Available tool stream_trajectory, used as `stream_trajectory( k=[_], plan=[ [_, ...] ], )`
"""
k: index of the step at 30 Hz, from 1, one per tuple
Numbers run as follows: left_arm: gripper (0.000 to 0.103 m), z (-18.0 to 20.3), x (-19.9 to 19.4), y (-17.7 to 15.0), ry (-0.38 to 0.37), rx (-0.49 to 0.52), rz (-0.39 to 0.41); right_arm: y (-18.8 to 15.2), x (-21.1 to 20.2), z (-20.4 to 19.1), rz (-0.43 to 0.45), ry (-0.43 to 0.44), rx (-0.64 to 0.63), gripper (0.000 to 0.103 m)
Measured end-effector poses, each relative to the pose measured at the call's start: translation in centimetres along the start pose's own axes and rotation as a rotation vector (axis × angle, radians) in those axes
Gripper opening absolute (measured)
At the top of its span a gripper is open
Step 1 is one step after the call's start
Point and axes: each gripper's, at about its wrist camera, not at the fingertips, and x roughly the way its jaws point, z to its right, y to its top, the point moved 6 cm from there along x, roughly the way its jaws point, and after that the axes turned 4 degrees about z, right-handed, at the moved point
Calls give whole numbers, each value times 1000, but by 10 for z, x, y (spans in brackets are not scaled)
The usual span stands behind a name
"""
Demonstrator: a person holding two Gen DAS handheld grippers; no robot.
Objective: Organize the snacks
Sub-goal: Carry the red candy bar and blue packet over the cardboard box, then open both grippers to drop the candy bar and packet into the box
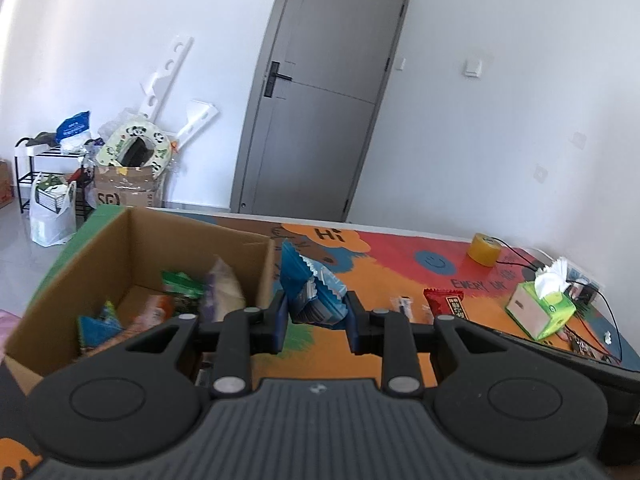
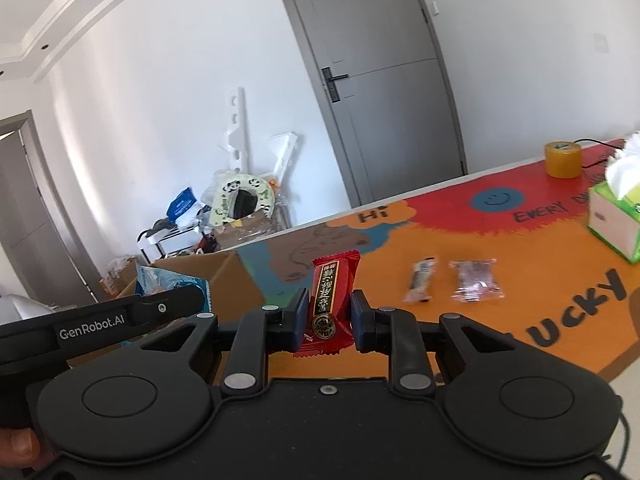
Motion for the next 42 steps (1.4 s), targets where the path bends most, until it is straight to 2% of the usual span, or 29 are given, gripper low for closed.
stream_trajectory(
  k=[11, 22, 25, 27, 30, 42],
  plan=[
    [28, -50, -17, 9, 86, -55, 26, 5, 5, -33, -5, 67, -17, 24],
    [29, -95, -31, 9, 145, -132, -2, 6, 19, -79, -30, 159, -53, 24],
    [32, -109, -35, 11, 167, -160, -6, 5, 23, -93, -41, 177, -71, 24],
    [44, -116, -39, 14, 167, -170, 6, 5, 26, -99, -48, 186, -77, 24],
    [53, -125, -43, 18, 184, -183, 28, 5, 33, -109, -58, 195, -89, 24],
    [55, -162, -40, 22, 227, -244, 44, 3, 63, -146, -111, 220, -138, 24]
  ],
)
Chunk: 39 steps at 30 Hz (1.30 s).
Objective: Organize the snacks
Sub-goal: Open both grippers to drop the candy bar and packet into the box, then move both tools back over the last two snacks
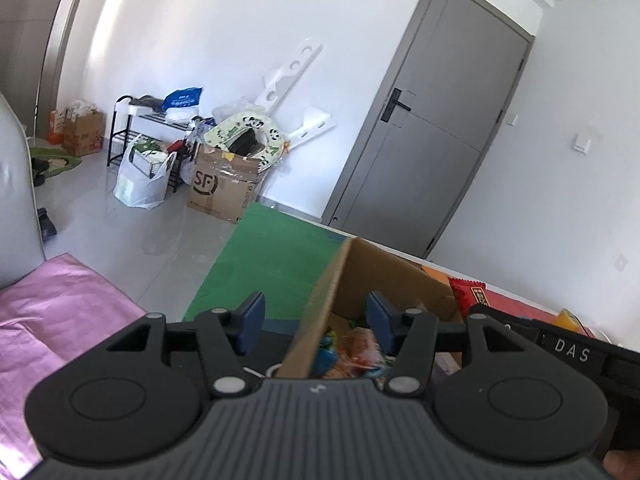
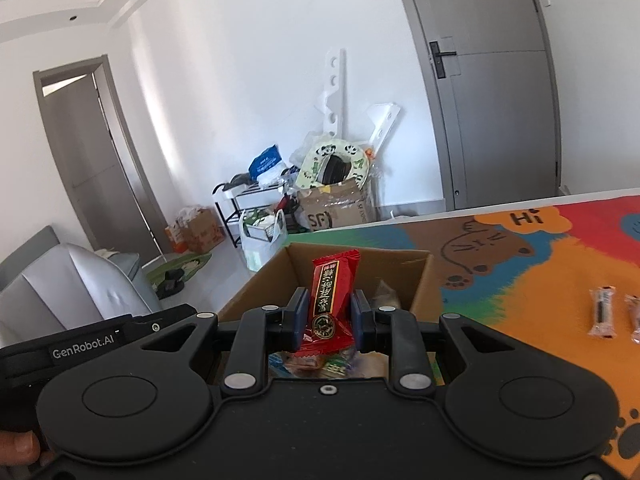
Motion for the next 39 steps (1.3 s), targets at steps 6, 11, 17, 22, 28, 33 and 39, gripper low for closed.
stream_trajectory(
  k=[6, 11, 17, 22, 28, 33, 39],
  plan=[
    [55, -19, 4, 6, 19, -27, -3, 4, 28, -20, -31, 25, -19, 24],
    [55, -27, 6, 10, 38, -38, -1, 5, 35, -37, -27, 93, -31, 39],
    [56, -19, 6, 11, 31, -26, -2, 2, 26, -20, -45, 47, -5, 39],
    [60, -2, 1, 9, 5, -1, 5, 1, 10, 0, -39, -1, 19, 42],
    [67, 28, -6, 5, -50, 50, 6, -1, -16, 24, -22, -57, 46, 53],
    [76, 52, -7, -5, -76, 90, -11, -4, -36, 43, -15, -88, 62, 62],
    [84, 83, -4, -24, -77, 131, -58, -8, -64, 75, 12, -140, 89, 86]
  ],
)
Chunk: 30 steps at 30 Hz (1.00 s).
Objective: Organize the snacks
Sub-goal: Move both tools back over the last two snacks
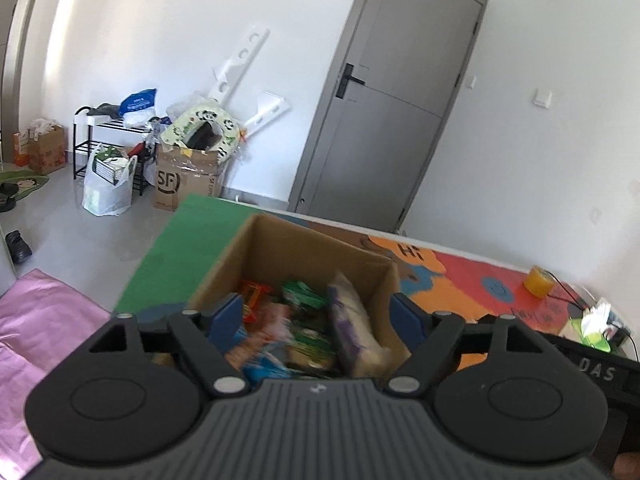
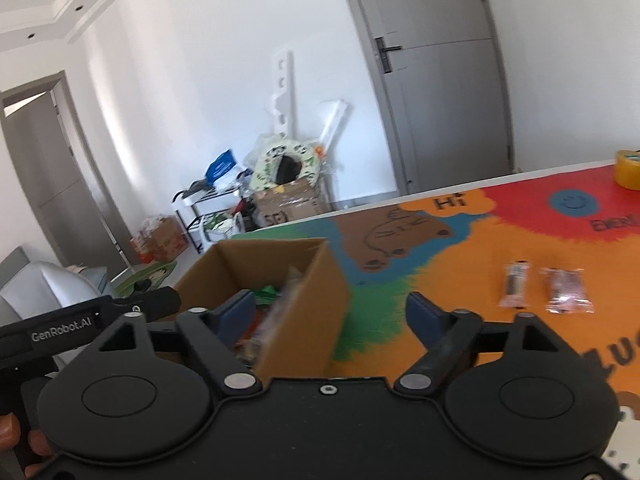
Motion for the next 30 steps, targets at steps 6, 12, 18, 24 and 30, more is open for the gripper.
stream_trajectory(
  k=[6, 12, 18, 24, 30],
  plan=[
    [87, 32, 5, -11, -18, 52, -24, -1, -18, 37, 25, -54, 49, 94],
    [88, 60, 9, -18, -58, 88, -33, -5, -27, 70, 36, -96, 93, 95],
    [88, 81, 20, -26, -81, 117, -50, -8, -36, 97, 48, -119, 115, 95],
    [88, 104, 34, -33, -98, 139, -70, -10, -38, 123, 54, -135, 137, 95],
    [88, 123, 46, -33, -90, 136, -57, -15, -39, 149, 45, -153, 168, 92]
  ],
)
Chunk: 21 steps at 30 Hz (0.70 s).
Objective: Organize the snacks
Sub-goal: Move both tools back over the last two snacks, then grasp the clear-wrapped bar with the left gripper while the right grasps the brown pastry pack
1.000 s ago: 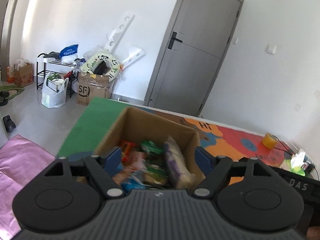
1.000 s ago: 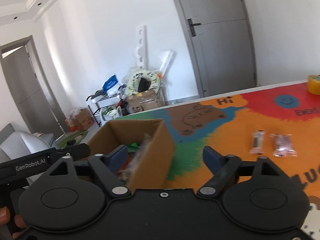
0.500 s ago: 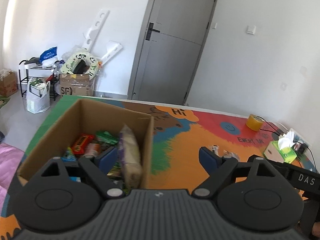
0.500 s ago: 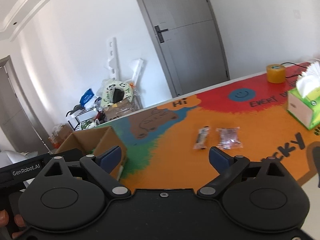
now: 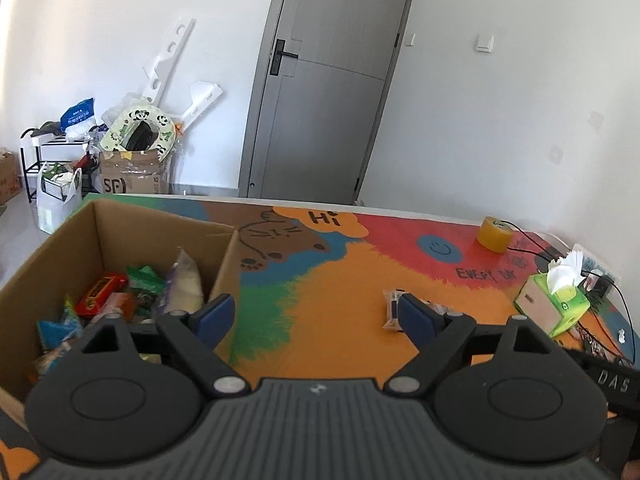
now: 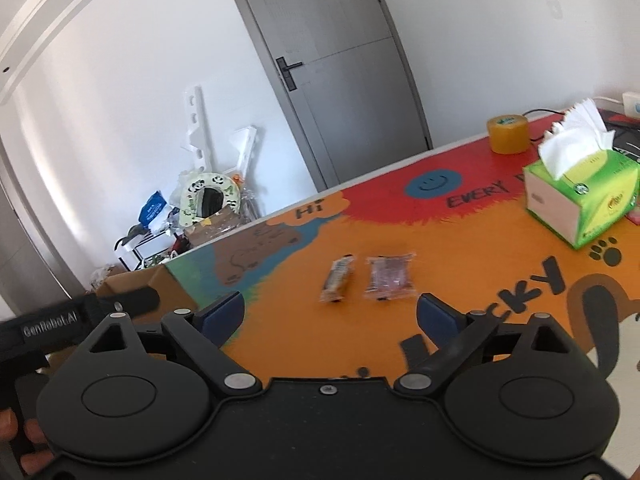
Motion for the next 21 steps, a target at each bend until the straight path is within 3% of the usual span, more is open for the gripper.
stream_trajectory(
  k=[8, 12, 19, 21],
  plan=[
    [87, 27, 27, -4, -31, 31, -24, 1, 19, 24, -31, -13, 30, 76],
    [85, 33, 50, -9, -25, 39, -75, 4, 35, 30, -53, -22, 36, 70],
    [83, 47, 84, -12, -30, 48, -124, 12, 63, 38, -85, -30, 41, 68],
    [77, 51, 94, -13, -43, 35, -140, 14, 71, 39, -97, -32, 36, 65]
  ],
)
